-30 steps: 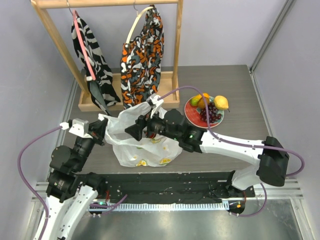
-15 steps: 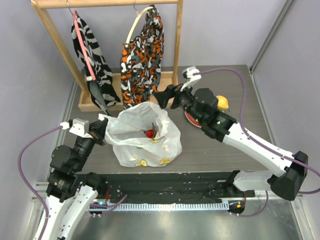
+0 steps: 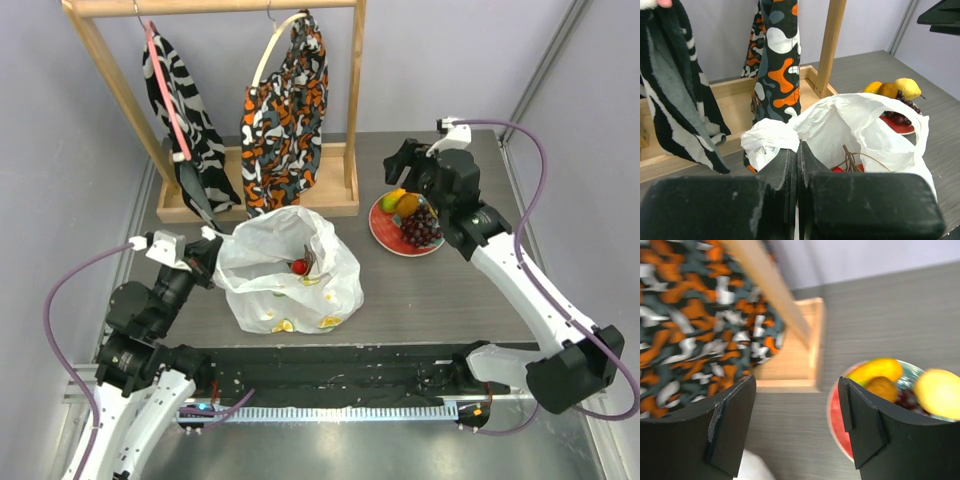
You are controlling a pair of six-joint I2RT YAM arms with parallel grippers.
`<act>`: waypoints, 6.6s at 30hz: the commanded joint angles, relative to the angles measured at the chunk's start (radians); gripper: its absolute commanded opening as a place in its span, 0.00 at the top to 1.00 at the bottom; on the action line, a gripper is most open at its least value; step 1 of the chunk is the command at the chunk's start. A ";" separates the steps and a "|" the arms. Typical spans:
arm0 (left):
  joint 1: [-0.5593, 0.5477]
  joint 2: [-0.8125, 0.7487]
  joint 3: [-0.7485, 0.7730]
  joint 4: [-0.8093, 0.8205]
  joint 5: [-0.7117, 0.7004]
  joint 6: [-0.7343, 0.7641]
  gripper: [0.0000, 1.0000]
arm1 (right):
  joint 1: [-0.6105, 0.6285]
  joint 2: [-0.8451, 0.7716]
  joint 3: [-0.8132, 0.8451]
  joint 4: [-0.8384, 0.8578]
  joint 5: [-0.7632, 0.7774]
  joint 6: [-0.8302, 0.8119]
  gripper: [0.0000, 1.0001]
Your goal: Place the fruits into the plastic bag
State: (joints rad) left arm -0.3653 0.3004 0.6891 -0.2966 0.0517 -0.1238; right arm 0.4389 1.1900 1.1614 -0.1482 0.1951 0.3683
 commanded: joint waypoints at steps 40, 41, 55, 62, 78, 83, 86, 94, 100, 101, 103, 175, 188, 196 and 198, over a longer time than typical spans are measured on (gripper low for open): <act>0.000 0.005 0.012 0.010 0.014 -0.011 1.00 | -0.279 0.398 -0.167 0.183 -0.065 0.113 0.34; 0.000 0.006 0.010 0.011 0.014 -0.010 1.00 | -0.278 0.398 -0.167 0.185 -0.065 0.112 0.35; 0.000 0.003 0.010 0.010 0.013 -0.011 1.00 | -0.279 0.332 -0.213 0.214 -0.105 0.161 0.35; 0.002 0.006 0.013 0.011 0.019 -0.013 1.00 | -0.278 0.327 -0.216 0.203 -0.102 0.164 0.33; 0.000 0.008 0.012 0.011 0.022 -0.014 1.00 | -0.279 0.342 -0.229 0.199 -0.083 0.169 0.34; 0.000 0.006 0.012 0.011 0.020 -0.014 1.00 | -0.279 0.365 -0.221 0.211 -0.102 0.176 0.35; 0.000 0.008 0.012 0.011 0.017 -0.014 1.00 | -0.279 0.372 -0.220 0.217 -0.105 0.179 0.36; 0.000 0.003 0.010 0.011 0.019 -0.013 1.00 | -0.279 0.393 -0.206 0.222 -0.111 0.182 0.37; 0.000 0.003 0.010 0.011 0.019 -0.013 1.00 | -0.278 0.387 -0.209 0.230 -0.115 0.187 0.46; 0.000 0.003 0.012 0.011 0.017 -0.014 1.00 | -0.278 0.385 -0.210 0.230 -0.117 0.189 0.48; 0.000 0.003 0.012 0.011 0.016 -0.013 1.00 | -0.278 0.373 -0.212 0.230 -0.117 0.190 0.51; 0.000 0.000 0.012 0.010 0.033 -0.019 1.00 | 0.629 0.424 0.268 -0.025 0.087 -0.078 0.74; 0.002 -0.004 0.012 0.011 0.033 -0.019 1.00 | 0.639 0.507 0.270 -0.143 -0.039 0.000 0.74; 0.000 -0.006 0.010 0.010 0.027 -0.017 1.00 | 0.666 0.551 0.227 -0.172 -0.034 0.031 0.74; 0.000 -0.006 0.012 0.008 0.030 -0.017 1.00 | 0.666 0.574 0.238 -0.172 -0.036 0.032 0.73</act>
State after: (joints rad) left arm -0.3653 0.3023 0.6891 -0.3058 0.0723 -0.1310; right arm 1.1000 1.7332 1.3907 -0.3260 0.1680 0.3767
